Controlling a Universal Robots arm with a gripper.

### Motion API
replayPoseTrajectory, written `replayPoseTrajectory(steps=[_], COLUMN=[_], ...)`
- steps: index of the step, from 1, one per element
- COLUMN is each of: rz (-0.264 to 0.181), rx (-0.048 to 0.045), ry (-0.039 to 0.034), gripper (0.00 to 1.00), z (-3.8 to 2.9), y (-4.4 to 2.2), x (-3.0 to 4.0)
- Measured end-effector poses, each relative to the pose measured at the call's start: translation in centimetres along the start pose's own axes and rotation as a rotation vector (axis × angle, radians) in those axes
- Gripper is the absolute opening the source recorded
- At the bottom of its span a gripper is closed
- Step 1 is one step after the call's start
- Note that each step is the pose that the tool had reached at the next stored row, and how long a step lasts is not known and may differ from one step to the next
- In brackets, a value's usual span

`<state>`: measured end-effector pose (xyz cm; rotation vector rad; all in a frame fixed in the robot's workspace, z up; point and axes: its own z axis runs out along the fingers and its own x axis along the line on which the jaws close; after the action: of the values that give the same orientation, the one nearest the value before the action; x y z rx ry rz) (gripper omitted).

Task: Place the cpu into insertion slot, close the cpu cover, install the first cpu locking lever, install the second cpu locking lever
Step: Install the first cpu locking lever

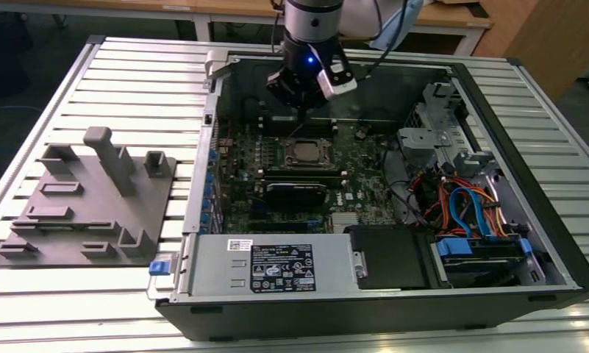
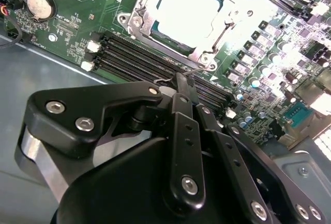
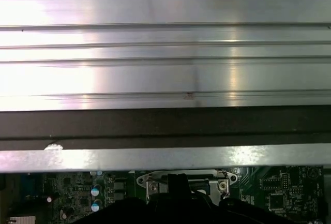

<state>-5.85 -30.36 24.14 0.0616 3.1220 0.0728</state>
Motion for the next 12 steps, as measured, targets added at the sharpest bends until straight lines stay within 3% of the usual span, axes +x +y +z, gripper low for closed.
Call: replayPoseTrajectory(steps=[12], rz=[0.0], rx=[0.0], ry=[0.0001], gripper=[0.1], z=[0.75], y=[0.26], x=[-1.14])
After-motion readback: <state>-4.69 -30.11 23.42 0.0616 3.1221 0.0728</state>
